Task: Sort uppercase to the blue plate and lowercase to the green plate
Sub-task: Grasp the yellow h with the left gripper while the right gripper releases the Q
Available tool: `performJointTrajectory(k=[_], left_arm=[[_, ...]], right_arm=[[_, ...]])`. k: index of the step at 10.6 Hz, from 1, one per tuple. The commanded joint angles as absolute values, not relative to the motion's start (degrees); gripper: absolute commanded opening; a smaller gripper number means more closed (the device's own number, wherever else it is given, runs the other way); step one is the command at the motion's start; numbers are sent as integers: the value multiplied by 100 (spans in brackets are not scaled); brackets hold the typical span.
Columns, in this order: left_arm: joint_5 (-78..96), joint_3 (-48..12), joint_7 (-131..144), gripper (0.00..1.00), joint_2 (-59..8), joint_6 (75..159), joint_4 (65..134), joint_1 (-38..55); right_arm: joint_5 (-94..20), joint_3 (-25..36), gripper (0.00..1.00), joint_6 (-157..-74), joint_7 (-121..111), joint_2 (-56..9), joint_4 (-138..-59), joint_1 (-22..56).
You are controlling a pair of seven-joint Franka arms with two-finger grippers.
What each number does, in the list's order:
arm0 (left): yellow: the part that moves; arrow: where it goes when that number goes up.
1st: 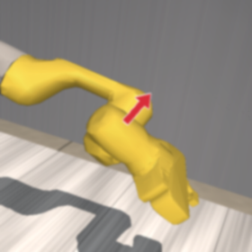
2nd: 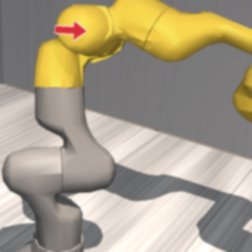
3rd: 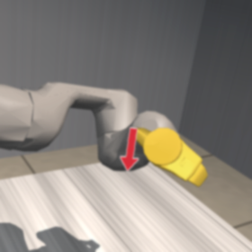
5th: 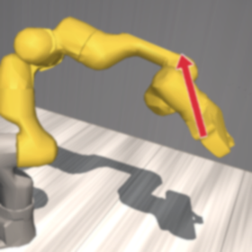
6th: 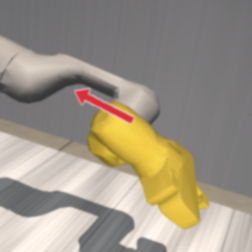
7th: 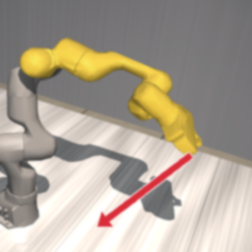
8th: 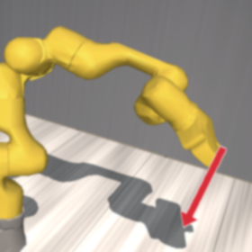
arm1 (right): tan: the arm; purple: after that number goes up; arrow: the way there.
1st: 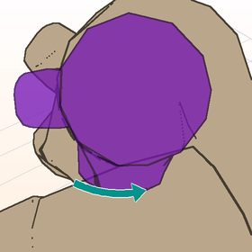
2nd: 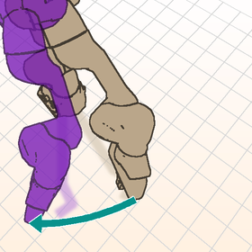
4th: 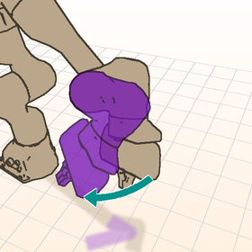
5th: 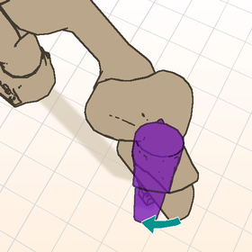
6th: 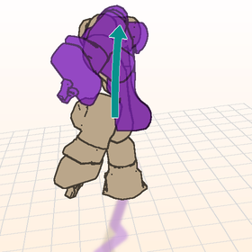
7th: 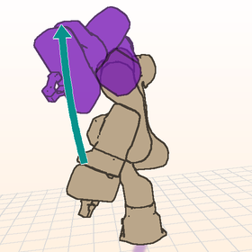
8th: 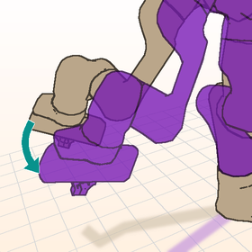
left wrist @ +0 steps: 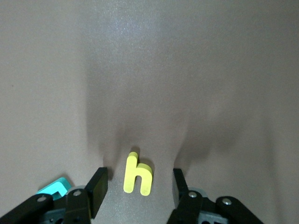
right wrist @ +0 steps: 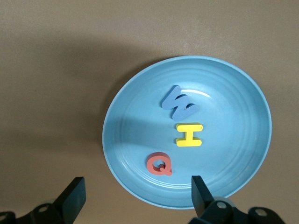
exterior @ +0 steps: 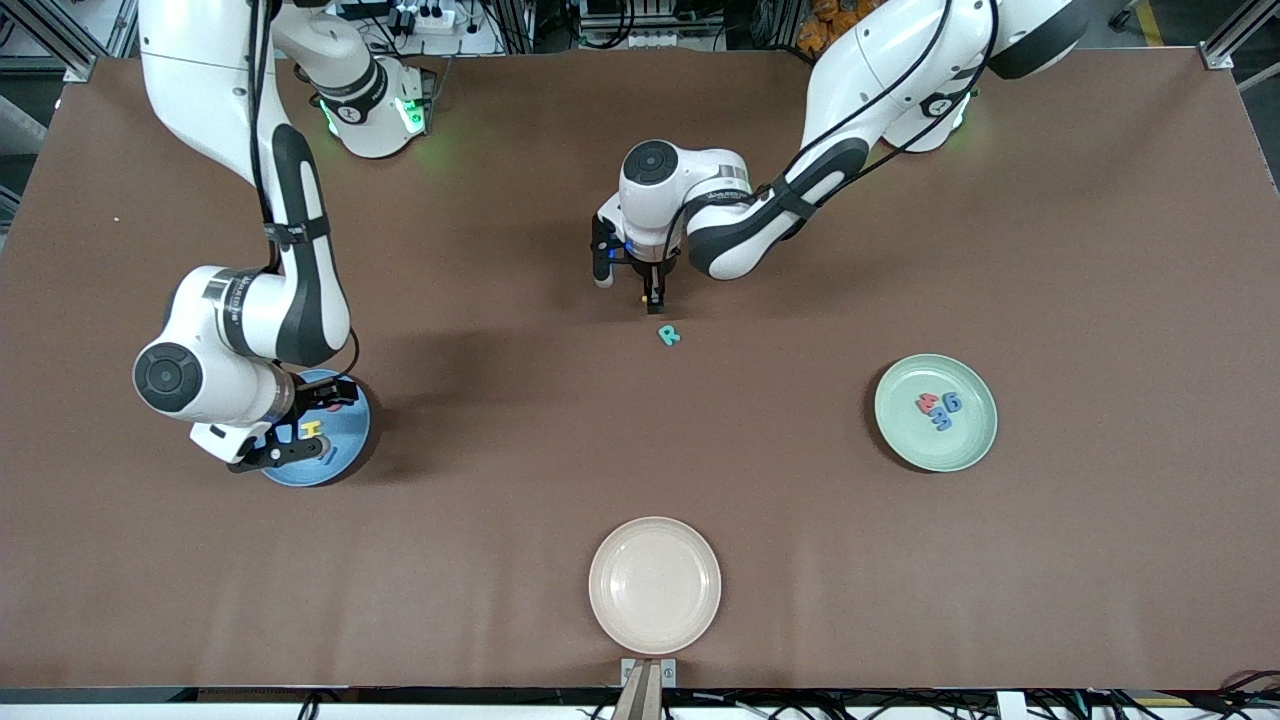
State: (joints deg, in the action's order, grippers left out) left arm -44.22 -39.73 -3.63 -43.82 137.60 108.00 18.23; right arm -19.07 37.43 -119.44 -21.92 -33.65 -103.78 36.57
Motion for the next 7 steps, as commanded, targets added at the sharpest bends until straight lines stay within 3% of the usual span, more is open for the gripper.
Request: performJointTrajectory(k=[1,4,7], left_arm=[[-4570,-3946,-387,63,-4447,13843,10758,1863],[-4570,-3920,-387,55,-4465,13843,10749,1846],[-4570,-3920,-396,29,-4465,13834,10749,1811]], right_arm=[[-2030,3771,100,-11953,-2215,-3428,-10318,3683],[-2030,3771,100,-11944,-2224,-3428,-10318,3683],[-2030,3771,100,-11944,-2232,-3428,-10318,3683]])
